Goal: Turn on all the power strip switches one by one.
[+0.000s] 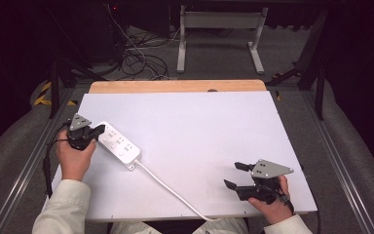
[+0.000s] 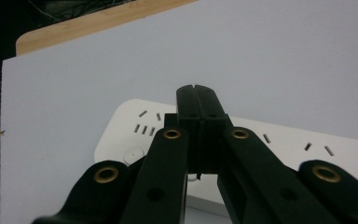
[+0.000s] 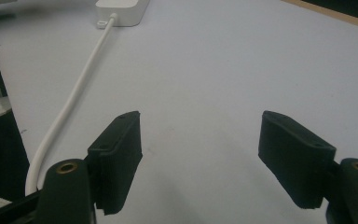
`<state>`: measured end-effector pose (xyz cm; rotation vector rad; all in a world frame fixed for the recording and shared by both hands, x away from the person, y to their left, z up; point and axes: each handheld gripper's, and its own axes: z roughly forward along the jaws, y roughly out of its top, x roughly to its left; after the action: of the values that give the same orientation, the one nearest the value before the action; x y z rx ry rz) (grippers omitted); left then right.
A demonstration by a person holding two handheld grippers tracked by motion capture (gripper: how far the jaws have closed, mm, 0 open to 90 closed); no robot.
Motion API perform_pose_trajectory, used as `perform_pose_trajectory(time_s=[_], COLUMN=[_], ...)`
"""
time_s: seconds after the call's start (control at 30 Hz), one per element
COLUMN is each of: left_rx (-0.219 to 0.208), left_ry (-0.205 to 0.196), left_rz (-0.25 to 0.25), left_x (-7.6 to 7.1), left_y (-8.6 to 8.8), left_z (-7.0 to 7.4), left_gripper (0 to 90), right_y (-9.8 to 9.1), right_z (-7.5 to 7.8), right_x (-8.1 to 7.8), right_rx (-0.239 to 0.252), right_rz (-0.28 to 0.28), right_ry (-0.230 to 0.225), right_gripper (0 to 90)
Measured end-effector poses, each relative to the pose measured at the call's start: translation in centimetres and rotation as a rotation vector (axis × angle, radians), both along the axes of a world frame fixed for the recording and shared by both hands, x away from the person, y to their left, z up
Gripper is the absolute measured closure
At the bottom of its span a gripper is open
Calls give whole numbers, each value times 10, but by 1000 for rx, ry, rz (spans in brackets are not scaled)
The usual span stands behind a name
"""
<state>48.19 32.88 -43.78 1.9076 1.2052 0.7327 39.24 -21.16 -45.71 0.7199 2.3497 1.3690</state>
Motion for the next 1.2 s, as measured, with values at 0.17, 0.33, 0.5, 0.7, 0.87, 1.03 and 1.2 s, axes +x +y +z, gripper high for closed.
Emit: perform_pose_trajectory(time_s=[0.17,0.33,0.5,0.7,0.87,1.03,1.2], left_rx=[19,17,0,-11,-9,-6,0], left_ry=[-3,-7,10,18,30,41,56], left_rz=[30,64,103,120,121,117,104], left_x=[6,10,14,18,19,20,20], left_y=[13,22,29,32,31,30,28], left_z=[-6,-11,-19,-25,-27,-30,-31], left_gripper=[899,899,899,899,899,899,899], right_y=[0,0,0,0,0,0,0], right_z=[0,0,-1,-1,-1,-1,-1], right_x=[0,0,0,0,0,0,0], right_rx=[0,-2,0,0,1,1,2], right_rz=[-1,-5,-6,-5,-7,-6,-6], right_ry=[2,3,4,7,7,7,7], right_gripper=[303,303,303,303,303,303,303])
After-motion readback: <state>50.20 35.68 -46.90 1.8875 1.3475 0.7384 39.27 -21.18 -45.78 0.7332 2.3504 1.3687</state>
